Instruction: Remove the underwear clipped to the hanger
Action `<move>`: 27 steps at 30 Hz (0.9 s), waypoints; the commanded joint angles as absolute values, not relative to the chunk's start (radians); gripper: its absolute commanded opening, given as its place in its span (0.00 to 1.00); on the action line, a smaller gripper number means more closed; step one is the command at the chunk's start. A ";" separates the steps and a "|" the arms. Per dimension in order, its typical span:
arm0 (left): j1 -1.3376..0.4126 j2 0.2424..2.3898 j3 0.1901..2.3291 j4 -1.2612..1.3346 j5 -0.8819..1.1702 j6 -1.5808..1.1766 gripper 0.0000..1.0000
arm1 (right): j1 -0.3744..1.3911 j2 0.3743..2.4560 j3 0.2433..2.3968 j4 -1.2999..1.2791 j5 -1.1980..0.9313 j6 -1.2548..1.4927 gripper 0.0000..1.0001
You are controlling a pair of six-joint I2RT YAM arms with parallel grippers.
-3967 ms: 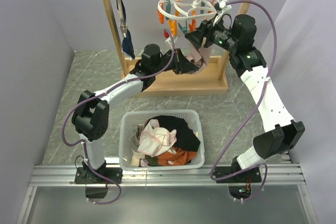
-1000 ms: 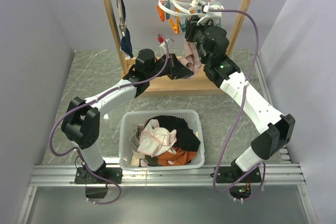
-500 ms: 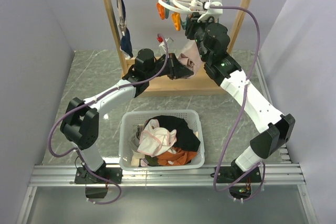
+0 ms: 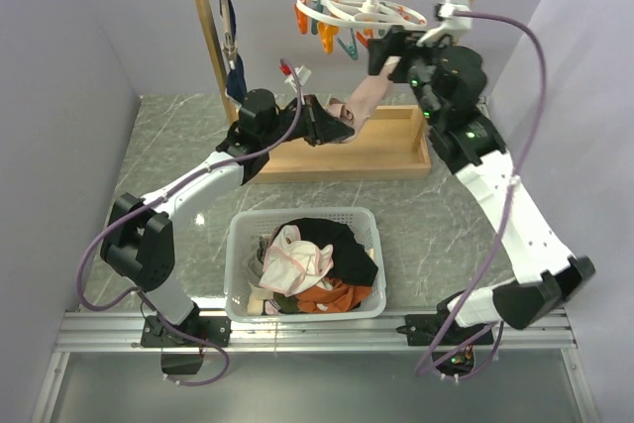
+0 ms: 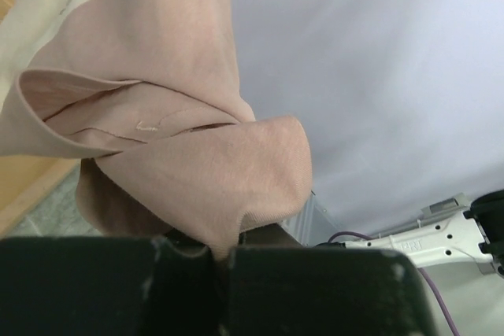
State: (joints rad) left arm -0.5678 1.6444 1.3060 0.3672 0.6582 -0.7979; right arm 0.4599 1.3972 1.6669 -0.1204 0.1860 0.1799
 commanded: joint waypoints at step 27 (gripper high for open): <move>-0.515 1.351 1.218 0.160 0.739 -0.710 0.01 | 0.058 1.370 1.520 -0.063 -0.153 0.380 0.82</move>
